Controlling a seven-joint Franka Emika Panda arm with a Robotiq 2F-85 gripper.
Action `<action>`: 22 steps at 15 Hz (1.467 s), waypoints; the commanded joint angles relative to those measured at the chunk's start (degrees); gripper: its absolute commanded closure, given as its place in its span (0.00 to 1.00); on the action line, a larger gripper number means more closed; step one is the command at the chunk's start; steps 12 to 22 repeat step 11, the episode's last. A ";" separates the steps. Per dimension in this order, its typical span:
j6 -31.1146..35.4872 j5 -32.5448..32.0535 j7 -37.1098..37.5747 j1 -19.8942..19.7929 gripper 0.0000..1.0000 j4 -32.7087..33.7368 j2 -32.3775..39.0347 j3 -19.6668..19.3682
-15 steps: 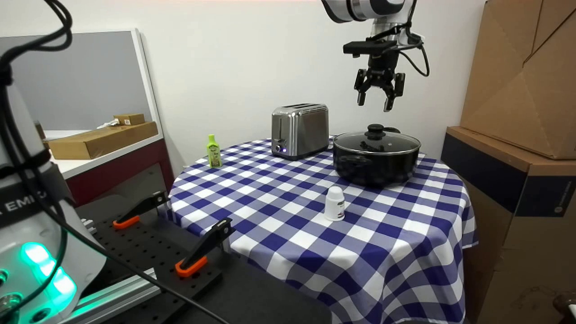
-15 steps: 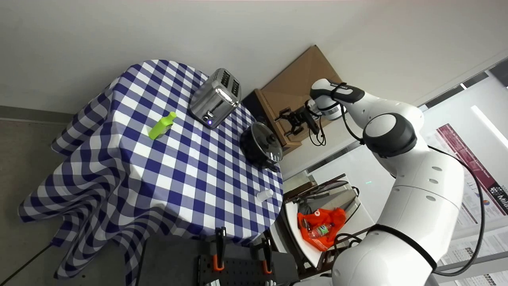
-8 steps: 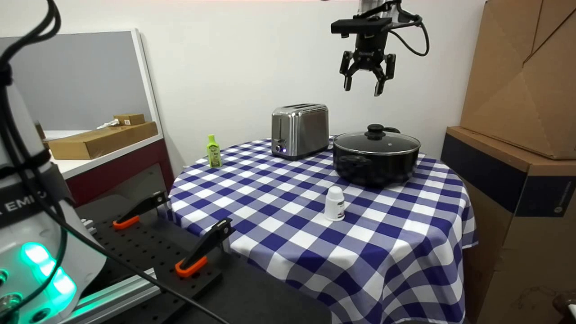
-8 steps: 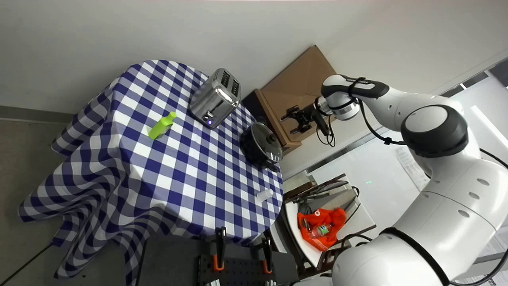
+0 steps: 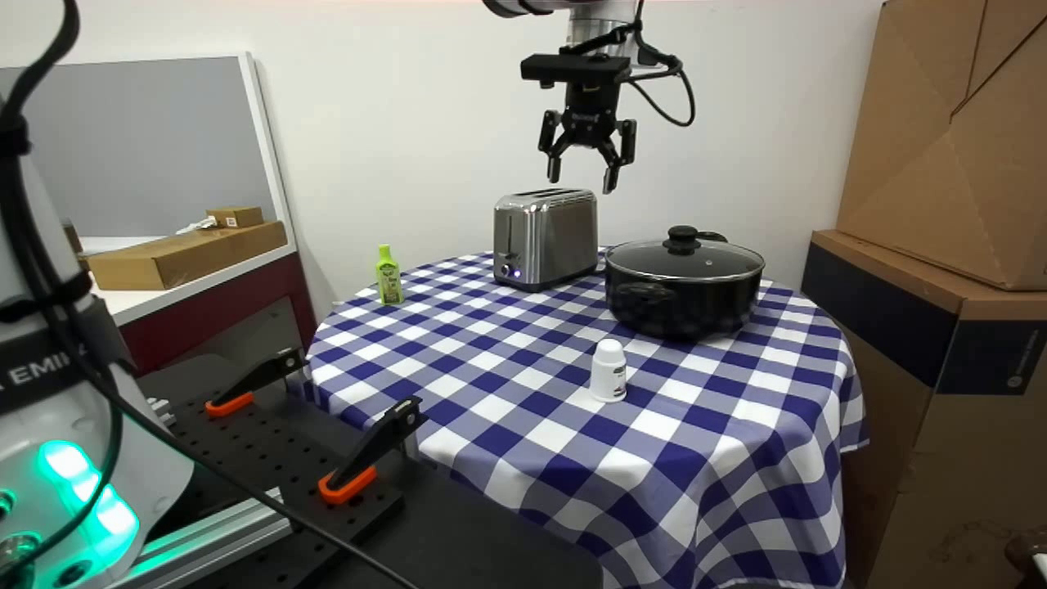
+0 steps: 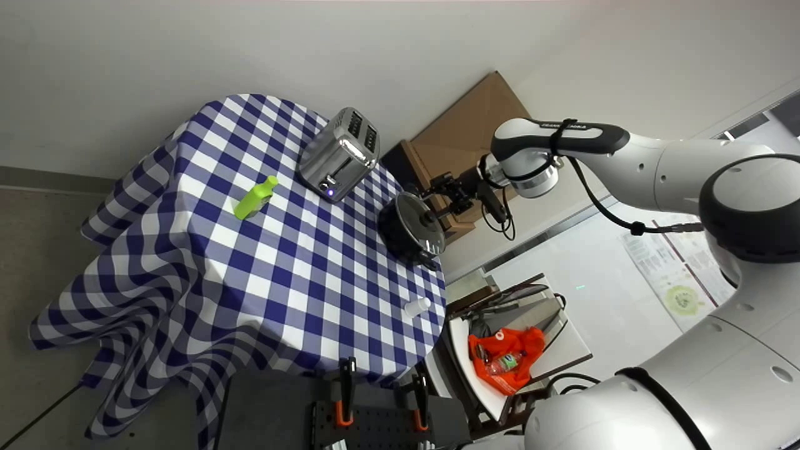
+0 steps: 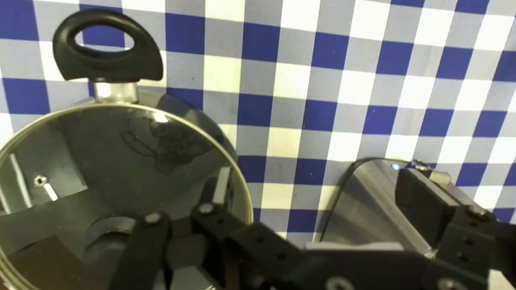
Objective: Put the glass lid on the black pot.
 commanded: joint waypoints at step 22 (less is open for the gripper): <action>19.02 -9.27 6.74 7.05 0.00 -26.92 -16.46 -1.30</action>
